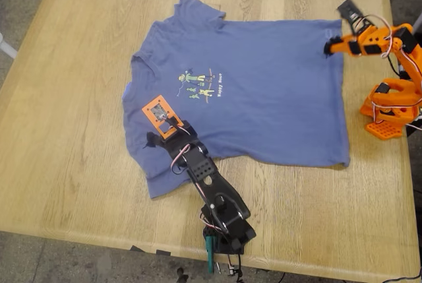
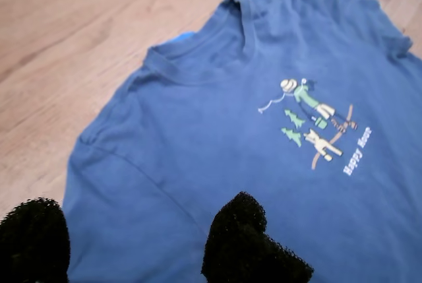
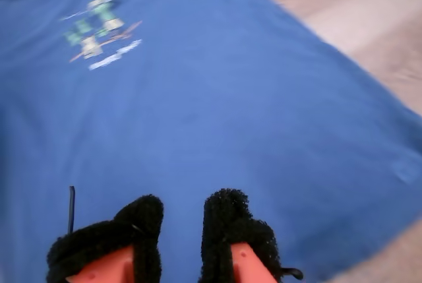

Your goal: Fold a T-shirt

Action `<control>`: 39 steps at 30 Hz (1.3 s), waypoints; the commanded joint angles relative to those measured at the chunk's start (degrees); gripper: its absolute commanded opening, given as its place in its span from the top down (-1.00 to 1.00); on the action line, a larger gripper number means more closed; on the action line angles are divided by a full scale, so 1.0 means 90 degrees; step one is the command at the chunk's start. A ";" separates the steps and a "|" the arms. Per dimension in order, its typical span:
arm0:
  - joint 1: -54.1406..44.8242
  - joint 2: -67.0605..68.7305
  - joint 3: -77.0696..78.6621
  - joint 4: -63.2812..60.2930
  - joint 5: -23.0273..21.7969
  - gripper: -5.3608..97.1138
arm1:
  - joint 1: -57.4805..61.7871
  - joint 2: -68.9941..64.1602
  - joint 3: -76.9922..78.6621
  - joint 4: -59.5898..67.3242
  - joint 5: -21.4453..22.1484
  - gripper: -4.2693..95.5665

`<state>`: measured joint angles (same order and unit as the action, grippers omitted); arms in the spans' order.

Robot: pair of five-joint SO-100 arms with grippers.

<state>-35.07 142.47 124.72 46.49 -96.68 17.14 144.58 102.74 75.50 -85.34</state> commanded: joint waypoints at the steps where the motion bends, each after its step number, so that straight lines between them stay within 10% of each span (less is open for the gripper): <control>1: -0.0039 -0.0312 -0.0654 -0.0420 0.0029 0.16 | -0.0840 -0.0342 -0.0488 -0.0098 0.0049 0.60; 39: -0.0684 -0.8340 -0.5850 -0.3555 0.0195 0.05 | -0.1943 -0.6348 -0.2998 -0.3262 0.0195 0.58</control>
<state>-41.04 66.80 81.74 16.44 -95.45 0.09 87.54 80.16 46.58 -83.94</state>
